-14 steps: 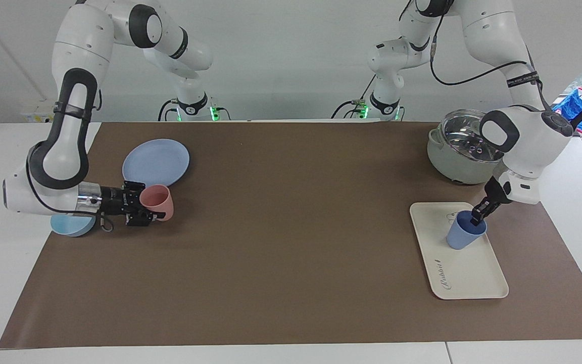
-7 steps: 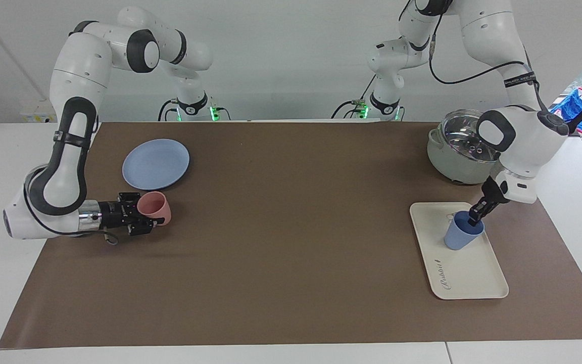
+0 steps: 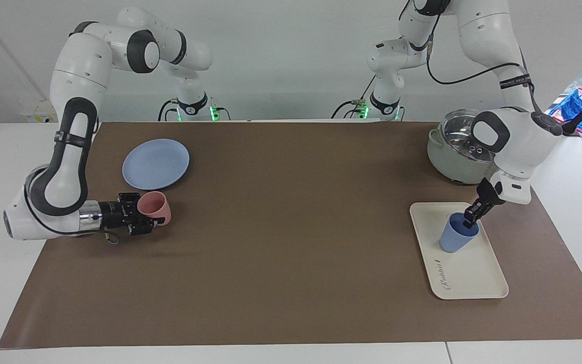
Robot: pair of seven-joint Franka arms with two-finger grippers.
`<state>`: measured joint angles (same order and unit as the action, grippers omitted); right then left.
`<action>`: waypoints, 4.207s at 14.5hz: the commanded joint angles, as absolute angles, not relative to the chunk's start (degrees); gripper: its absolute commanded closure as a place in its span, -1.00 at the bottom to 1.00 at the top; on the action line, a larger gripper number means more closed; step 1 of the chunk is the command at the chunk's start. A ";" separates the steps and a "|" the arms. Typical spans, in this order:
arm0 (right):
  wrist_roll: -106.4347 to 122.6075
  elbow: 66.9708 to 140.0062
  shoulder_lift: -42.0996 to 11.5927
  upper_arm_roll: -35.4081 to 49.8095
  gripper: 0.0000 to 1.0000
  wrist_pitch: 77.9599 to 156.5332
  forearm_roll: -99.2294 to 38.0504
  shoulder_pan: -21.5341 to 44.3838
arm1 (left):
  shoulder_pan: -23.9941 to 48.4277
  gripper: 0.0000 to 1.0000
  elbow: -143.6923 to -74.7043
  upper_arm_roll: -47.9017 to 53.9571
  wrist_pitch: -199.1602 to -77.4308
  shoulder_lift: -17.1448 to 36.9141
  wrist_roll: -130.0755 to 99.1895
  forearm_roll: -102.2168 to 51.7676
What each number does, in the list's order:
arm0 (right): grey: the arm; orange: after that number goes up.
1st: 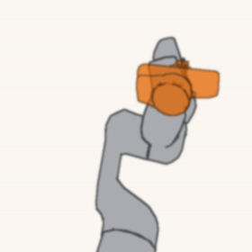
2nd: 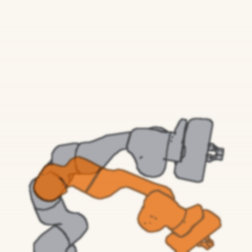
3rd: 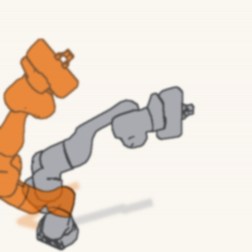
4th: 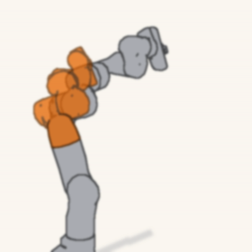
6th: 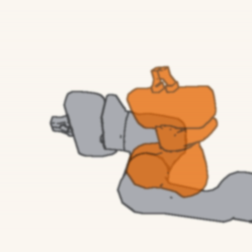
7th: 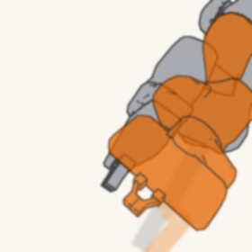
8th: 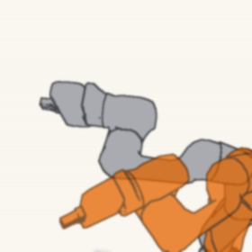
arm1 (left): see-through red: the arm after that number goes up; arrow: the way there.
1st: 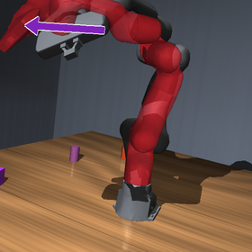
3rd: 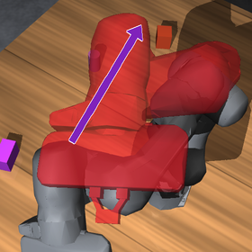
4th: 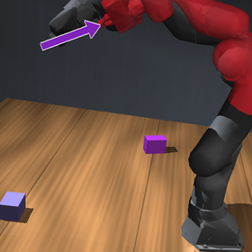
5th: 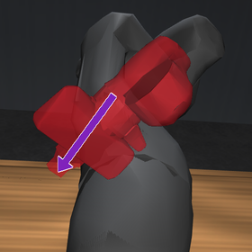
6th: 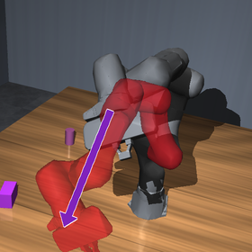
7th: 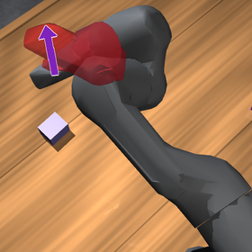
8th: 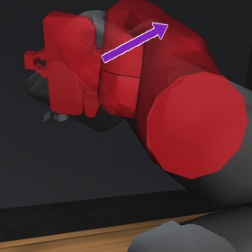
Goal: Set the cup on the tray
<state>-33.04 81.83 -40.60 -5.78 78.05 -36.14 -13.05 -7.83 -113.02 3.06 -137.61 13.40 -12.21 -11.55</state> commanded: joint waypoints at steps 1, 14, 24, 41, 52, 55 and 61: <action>-31.29 80.25 -41.31 -5.10 -1.00 79.10 -34.54 -13.36 | -7.21 -0.61 -114.70 2.64 -138.96 13.27 -10.99 -12.48; -12.75 67.94 -34.56 -4.92 -1.00 80.86 -18.64 -13.54 | -2.73 -1.00 -93.17 3.43 -96.35 4.14 4.75 -0.88; -12.22 74.80 -14.51 -4.66 -1.00 78.14 -12.84 -9.41 | -1.76 -1.00 -87.97 5.27 -83.49 0.54 4.31 1.32; 1.67 90.79 0.44 -5.27 -1.00 82.96 2.37 -2.46 | -3.52 -1.00 -90.79 4.66 -87.63 -1.67 -0.62 -3.25; -0.71 93.87 1.58 -6.33 -1.00 85.08 1.14 -0.62 | -3.52 -1.00 -90.88 4.83 -86.57 -2.19 -0.88 -2.81; 2.98 93.34 1.49 -6.50 -1.00 85.43 1.32 -0.70 | -3.60 -1.00 -91.23 4.83 -87.10 -2.72 -1.49 -2.81; 2.82 92.72 1.58 -5.89 -1.00 85.87 1.93 -0.62 | -3.60 -1.00 -91.23 4.83 -87.01 -2.81 -1.32 -2.81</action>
